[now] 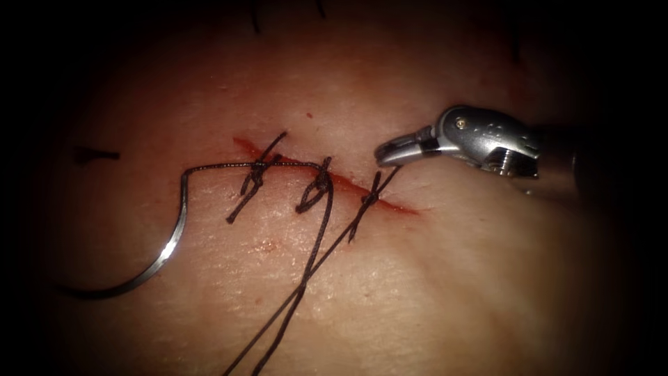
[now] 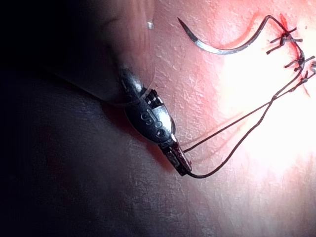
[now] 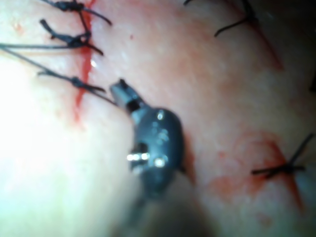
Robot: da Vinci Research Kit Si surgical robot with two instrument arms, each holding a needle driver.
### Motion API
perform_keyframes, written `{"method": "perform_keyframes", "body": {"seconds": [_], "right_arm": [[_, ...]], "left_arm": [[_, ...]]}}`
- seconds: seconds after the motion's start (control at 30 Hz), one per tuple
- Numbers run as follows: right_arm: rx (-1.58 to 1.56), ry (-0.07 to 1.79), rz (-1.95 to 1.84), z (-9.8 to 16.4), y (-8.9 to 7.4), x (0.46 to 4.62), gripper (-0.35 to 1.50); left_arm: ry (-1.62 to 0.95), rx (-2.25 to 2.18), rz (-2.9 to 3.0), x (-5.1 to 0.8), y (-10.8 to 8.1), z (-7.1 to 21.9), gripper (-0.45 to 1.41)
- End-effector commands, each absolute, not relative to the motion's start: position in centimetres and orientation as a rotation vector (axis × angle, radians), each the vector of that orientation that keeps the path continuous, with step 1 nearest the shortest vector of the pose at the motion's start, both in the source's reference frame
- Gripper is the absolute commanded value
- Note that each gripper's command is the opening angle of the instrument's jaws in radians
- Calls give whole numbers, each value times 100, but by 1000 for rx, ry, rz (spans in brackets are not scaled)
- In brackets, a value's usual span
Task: Wound Closure
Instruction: Wrap the thread counterclockwise around the right gripper using the left gripper
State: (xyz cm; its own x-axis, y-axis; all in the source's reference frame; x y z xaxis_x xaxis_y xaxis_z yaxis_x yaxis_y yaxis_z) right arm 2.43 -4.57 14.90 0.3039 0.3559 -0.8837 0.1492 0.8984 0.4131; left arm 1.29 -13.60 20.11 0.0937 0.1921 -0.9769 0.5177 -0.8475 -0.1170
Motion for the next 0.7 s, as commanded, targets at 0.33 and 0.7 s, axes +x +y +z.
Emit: {"method": "perform_keyframes", "body": {"seconds": [0.33,0.7], "right_arm": [[462,1310,178,1497,-487,259,-6],[397,1329,410,1421,-467,245,148]], "left_arm": [[685,2158,-1858,120,-1350,1997,-45],[675,2255,-2113,125,-1270,1947,88]]}}
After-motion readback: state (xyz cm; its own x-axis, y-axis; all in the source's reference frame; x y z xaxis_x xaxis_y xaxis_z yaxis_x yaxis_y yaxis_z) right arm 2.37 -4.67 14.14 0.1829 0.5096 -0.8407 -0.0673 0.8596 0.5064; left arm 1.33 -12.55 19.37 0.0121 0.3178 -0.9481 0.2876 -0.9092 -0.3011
